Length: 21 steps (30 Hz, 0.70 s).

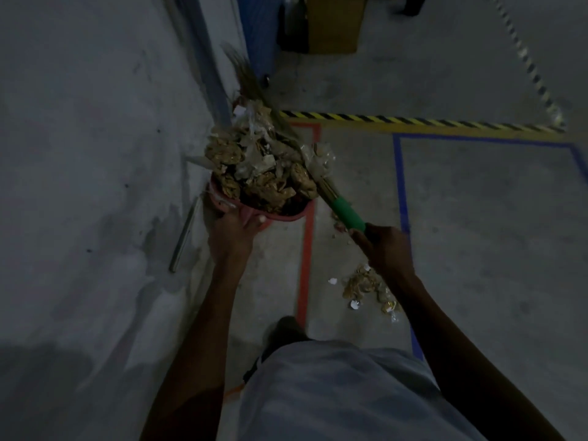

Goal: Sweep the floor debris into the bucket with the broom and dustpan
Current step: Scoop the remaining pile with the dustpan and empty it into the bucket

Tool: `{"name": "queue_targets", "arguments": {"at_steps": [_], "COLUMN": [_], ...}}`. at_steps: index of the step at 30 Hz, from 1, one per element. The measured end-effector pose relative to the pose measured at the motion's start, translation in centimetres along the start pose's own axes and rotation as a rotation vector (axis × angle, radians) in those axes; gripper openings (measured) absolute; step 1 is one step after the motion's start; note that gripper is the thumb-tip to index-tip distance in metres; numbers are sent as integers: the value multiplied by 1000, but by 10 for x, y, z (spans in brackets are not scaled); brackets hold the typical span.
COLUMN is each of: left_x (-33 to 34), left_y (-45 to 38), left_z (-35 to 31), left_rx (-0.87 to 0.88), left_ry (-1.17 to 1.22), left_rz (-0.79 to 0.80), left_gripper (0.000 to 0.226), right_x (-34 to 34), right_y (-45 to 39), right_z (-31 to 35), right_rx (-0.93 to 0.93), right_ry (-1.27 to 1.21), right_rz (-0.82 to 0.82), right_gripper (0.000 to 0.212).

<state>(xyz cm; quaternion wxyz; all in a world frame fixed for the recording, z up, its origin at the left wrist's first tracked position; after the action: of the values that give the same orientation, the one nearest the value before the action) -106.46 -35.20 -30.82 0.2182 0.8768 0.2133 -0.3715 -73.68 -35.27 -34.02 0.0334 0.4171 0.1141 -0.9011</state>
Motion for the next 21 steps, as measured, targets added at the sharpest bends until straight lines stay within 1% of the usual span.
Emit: {"name": "queue_targets", "arguments": {"at_steps": [5, 8, 10, 13, 17, 20, 21], "left_x": [7, 12, 16, 22, 24, 33, 38], "left_y": [-33, -64, -96, -148, -231, -294, -315], "left_z": [22, 27, 33, 40, 39, 51, 57], "left_rx": [-87, -126, -159, -180, -148, -135, -132], "left_ry": [-34, -54, -63, -75, -87, -166, -196], "left_rz": [-23, -19, -10, -15, 11, 16, 25], "left_gripper": [62, 61, 64, 68, 66, 82, 84], "right_x": [32, 53, 69, 94, 137, 166, 176], "right_y": [-36, -65, -91, -135, -199, -236, -247], "right_z": [-4, -5, -6, -1, 9, 12, 13], "right_rx": [-4, -8, 7, 4, 5, 41, 58], "right_ry": [45, 64, 74, 105, 152, 163, 150], "right_rz": [63, 111, 148, 161, 180, 161, 149], "right_gripper": [34, 37, 36, 35, 28, 29, 29]}}
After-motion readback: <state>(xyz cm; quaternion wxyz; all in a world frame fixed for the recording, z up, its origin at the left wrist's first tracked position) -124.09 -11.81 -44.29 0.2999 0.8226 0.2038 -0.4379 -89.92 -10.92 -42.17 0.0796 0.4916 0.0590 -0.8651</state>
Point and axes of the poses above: each hand's wrist, its own y-axis away from the middle knuckle, its own x-axis out of the palm, z = x × y, the point moved 9 cm from there along -y, towards the middle knuckle, and after that the axes turned 14 degrees about -x, right-handed, at the moved point
